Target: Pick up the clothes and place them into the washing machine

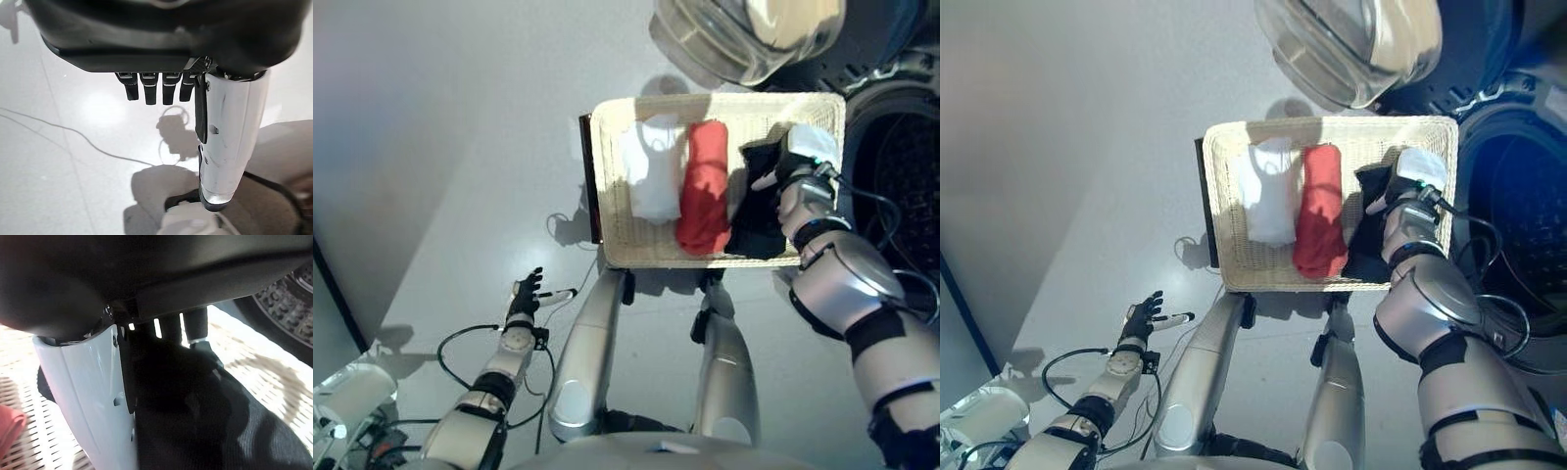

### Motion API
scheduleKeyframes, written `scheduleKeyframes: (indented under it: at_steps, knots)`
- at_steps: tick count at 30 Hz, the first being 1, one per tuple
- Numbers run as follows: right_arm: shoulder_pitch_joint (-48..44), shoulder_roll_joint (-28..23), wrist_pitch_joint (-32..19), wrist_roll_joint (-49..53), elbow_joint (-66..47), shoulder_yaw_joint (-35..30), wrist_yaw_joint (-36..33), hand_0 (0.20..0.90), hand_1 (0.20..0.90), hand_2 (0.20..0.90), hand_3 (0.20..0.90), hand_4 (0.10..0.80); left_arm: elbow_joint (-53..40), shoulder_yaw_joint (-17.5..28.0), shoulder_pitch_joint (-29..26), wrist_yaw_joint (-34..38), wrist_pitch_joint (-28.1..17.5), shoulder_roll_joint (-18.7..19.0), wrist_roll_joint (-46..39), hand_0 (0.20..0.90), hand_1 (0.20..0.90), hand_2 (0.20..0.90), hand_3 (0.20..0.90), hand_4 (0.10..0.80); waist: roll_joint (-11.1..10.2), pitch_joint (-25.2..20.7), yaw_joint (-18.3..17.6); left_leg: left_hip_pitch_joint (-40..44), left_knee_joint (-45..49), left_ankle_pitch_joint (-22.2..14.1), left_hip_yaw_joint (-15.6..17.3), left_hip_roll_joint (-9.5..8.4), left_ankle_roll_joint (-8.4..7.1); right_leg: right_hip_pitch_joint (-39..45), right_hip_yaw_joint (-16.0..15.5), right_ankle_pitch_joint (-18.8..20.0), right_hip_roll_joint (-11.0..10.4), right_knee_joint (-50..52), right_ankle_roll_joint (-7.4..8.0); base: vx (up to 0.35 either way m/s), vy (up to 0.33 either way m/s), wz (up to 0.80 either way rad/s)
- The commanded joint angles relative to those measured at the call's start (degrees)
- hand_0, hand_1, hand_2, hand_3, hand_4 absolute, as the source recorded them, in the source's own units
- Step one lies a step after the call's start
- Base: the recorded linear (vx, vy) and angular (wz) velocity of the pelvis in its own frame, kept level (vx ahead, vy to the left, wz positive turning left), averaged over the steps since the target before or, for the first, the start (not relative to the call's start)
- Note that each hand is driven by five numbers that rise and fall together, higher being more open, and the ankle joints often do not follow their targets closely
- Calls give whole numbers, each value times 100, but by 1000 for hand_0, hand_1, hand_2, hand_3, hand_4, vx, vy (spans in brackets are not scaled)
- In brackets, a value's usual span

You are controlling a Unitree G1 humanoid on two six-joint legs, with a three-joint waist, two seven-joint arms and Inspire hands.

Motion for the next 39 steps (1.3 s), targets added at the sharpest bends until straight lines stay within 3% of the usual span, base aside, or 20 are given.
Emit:
scheduleKeyframes:
  at_steps: [1, 8, 9, 10, 11, 12, 13, 16, 18, 19, 21, 22, 23, 25, 30, 31, 39]
  knots:
    - [-368, -503, 123, 127, 41, -123, -87, 200, 200, 200, 200, 300, 254, -124, 324, 185, 51, 44, 99, 900, 900, 900, 900, 800, 500, -14, -174, 288, -193, 608, -220, 432, -1177, 722, 158, 307, -394, -35, -27, -3, -26, -7]
    - [-104, -514, -13, 560, -158, -668, -133, 200, 200, 200, 200, 300, 649, -80, 207, 178, 110, 24, 76, 900, 900, 900, 900, 800, 372, -14, -283, 1085, -626, 578, -145, 449, -1275, 1495, 59, 183, -423, -539, -76, 8, -12, -4]
    - [70, -579, -141, 913, -304, -1084, -142, 200, 200, 200, 200, 300, 733, -52, 206, 161, 124, 8, 73, 900, 900, 900, 900, 800, 364, -14, -325, 1504, -817, 515, -101, 458, -1301, 1852, 34, 104, -420, -708, -95, 18, 2, -9]
    - [65, -587, -135, 911, -317, -1096, -144, 200, 200, 200, 200, 300, 734, -51, 188, 160, 124, 13, 72, 900, 900, 900, 900, 800, 357, -14, -321, 1485, -844, 562, -102, 450, -1294, 1824, 33, 129, -426, -711, -93, 90, 14, -8]
    - [385, -601, -288, 1399, -512, -1715, -108, 200, 200, 200, 200, 300, 808, 17, 227, 146, 134, 10, 80, 900, 900, 900, 900, 800, 366, -14, -372, 1857, -990, 493, -66, 441, -1303, 2146, 24, 60, -423, -862, -94, 28, 22, -5]
    - [384, -607, -283, 1396, -526, -1728, -111, 200, 200, 200, 200, 300, 807, 17, 215, 145, 134, 17, 80, 900, 900, 900, 900, 800, 359, -14, -368, 1837, -1011, 538, -68, 433, -1297, 2119, 25, 84, -428, -863, -92, 77, 25, -3]
    - [815, -584, -438, 2189, -809, -2648, 8, 200, 200, 200, 200, 300, 738, 171, 298, 102, 169, 46, 130, 900, 900, 900, 900, 800, 357, -14, -377, 2226, -1252, 524, -17, 426, -1284, 2395, -7, -19, -400, -965, -101, 0, 0, 0]
    - [1369, -486, -512, 3163, -1024, -3873, 215, 200, 200, 200, 200, 300, 458, 383, 531, 51, 233, 180, 276, 900, 900, 900, 900, 800, 359, -14, -352, 2627, -1482, 544, 59, 446, -1304, 2629, 26, -144, -371, -965, -115, 18, -20, -8]
    - [1544, -524, -451, 3289, -983, -4121, 291, 200, 200, 200, 200, 300, 376, 471, 593, 42, 280, 218, 347, 900, 900, 900, 900, 800, 353, -14, -358, 2721, -1533, 559, 66, 447, -1324, 2684, 24, -165, -377, -965, -115, 24, -12, -5]
    - [1756, -334, -577, 3919, -1089, -4737, 388, 200, 200, 200, 200, 300, 348, 460, 631, 32, 281, 209, 389, 900, 900, 900, 900, 800, 371, -14, -402, 2860, -1577, 519, 90, 453, -1353, 2766, 22, -227, -376, -965, -125, 17, -5, -8]
    - [2184, -150, -552, 4268, -1159, -5378, 519, 200, 200, 200, 200, 300, 285, 467, 686, 12, 357, 291, 429, 900, 900, 900, 900, 800, 368, -14, -395, 2993, -1634, 575, 88, 460, -1384, 2810, 29, -207, -404, -965, -129, 8, -5, -7]
    - [2600, 308, -627, 4836, -1423, -6163, 728, 200, 200, 200, 200, 300, 316, 489, 704, 4, 400, 282, 392, 900, 900, 900, 900, 800, 384, -15, -438, 3100, -1650, 540, 96, 480, -1443, 2865, 36, -240, -425, -965, -147, 0, -6, -12]
    - [2641, 335, -619, 4828, -1475, -6197, 709, 200, 200, 200, 200, 300, 314, 471, 705, 3, 399, 307, 387, 900, 900, 900, 900, 800, 366, -16, -412, 3090, -1658, 585, 101, 474, -1435, 2848, 45, -207, -431, -965, -145, 0, -3, -18]
    - [3000, 804, -663, 5220, -1740, -6998, 929, 200, 200, 200, 200, 300, 425, 447, 731, -26, 438, 274, 401, 900, 900, 900, 900, 800, 420, -74, -466, 3136, -1651, 593, 74, 477, -1484, 2852, 54, -213, -462, -965, -156, -1, 5, -18]
    - [3138, 1210, -717, 5430, -2188, -7408, 1127, 200, 200, 200, 200, 300, 439, 392, 778, -80, 448, 192, 357, 900, 900, 900, 900, 800, 526, -120, -522, 3132, -1642, 592, 66, 474, -1497, 2820, 46, -233, -479, -965, -156, -4, 6, -4]
    - [2878, 1388, -885, 5667, -2350, -7568, 1208, 200, 200, 200, 200, 300, 488, 257, 753, -151, 418, 80, 342, 900, 900, 900, 900, 800, 656, -129, -561, 3115, -1637, 590, 78, 463, -1486, 2766, 50, -268, -498, -965, -158, -25, 21, -8]
    - [2338, 1335, -1254, 5833, -2349, -7544, 1126, 200, 200, 200, 200, 300, 542, 61, 612, -209, 338, -84, 368, 900, 900, 900, 900, 800, 871, -131, -624, 3098, -1614, 611, 104, 458, -1529, 2686, 82, -269, -599, -965, -173, -9, 13, -1]
